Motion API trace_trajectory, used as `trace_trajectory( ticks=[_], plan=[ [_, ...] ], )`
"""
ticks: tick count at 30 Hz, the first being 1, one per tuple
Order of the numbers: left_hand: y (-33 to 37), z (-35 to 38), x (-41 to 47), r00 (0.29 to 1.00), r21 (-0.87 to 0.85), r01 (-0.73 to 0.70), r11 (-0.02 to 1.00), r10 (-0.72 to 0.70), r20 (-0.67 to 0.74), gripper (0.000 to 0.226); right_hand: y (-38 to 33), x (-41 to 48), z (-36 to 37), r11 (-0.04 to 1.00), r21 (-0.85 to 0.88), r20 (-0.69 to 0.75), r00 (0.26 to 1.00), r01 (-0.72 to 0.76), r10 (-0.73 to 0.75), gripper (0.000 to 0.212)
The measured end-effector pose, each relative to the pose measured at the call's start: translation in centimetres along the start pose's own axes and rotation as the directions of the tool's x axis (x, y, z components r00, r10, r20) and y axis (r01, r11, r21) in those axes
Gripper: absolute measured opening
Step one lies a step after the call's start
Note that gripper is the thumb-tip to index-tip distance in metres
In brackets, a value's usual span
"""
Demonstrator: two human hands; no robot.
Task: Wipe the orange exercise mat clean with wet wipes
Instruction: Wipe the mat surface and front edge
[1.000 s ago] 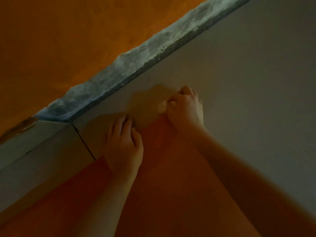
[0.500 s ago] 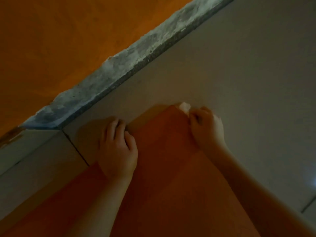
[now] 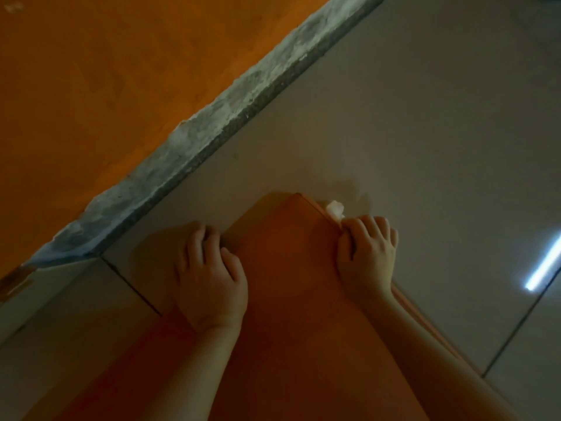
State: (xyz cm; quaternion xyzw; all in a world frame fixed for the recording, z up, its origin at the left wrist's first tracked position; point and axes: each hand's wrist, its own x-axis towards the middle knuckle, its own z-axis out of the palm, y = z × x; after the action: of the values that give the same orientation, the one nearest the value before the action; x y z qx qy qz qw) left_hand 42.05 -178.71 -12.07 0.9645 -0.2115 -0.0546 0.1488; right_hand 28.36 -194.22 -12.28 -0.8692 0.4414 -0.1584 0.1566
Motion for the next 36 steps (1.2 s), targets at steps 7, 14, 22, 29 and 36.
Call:
trace_trajectory(
  ticks=[7, 14, 22, 29, 36],
  plan=[
    [0.2, -0.1, -0.1, 1.000, -0.003, 0.002, 1.000, -0.002, -0.003, 0.049, 0.1, 0.0, 0.1, 0.999, 0.043, 0.027, 0.999, 0.033, -0.034, 0.037],
    [0.0, 0.2, -0.2, 1.000, -0.043, 0.007, 0.999, -0.008, -0.009, 0.051, 0.4, 0.1, 0.2, 0.988, 0.131, 0.010, 0.996, 0.085, -0.087, 0.036],
    [0.0, 0.0, -0.4, 0.993, -0.030, -0.051, 0.998, 0.048, -0.104, 0.035, 0.5, 0.0, 0.1, 0.972, 0.235, -0.059, 0.998, 0.024, -0.010, 0.027],
    [2.5, 0.0, -5.6, 0.962, 0.123, -0.254, 0.959, 0.264, -0.070, 0.035, 5.2, -4.1, -3.1, 0.958, 0.262, 0.124, 0.989, -0.113, 0.083, 0.022],
    [8.0, 3.6, -24.2, 0.889, 0.106, -0.446, 0.889, 0.426, 0.170, 0.060, 11.2, -10.5, -7.5, 0.972, 0.188, 0.164, 0.980, -0.144, 0.113, 0.024]
  ],
)
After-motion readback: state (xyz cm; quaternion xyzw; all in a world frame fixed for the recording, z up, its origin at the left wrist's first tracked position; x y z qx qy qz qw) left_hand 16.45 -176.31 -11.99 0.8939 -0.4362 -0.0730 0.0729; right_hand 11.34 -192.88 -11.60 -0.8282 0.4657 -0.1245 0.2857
